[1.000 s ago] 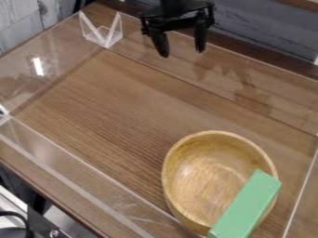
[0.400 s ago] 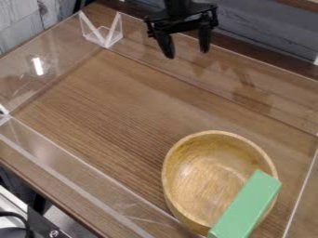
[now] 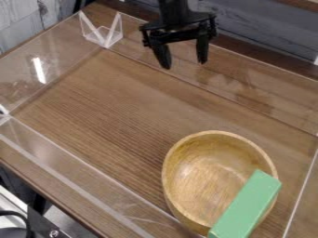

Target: Put the green block in the brown bowl

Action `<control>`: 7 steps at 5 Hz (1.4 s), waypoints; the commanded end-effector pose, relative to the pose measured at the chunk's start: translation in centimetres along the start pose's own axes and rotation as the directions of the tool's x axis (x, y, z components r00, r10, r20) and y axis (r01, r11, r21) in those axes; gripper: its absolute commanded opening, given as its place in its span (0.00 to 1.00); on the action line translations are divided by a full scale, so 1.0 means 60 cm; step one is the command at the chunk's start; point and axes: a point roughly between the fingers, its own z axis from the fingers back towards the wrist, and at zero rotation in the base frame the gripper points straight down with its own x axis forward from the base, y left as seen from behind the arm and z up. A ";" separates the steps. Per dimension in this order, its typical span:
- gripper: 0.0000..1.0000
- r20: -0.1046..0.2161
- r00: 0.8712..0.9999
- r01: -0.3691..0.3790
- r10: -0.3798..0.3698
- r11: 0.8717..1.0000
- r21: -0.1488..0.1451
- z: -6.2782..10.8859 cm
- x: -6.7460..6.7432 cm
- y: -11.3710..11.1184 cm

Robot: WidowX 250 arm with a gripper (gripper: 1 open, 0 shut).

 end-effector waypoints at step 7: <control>1.00 -0.006 0.933 0.358 -0.359 0.933 -0.034 0.023 -0.261 -0.141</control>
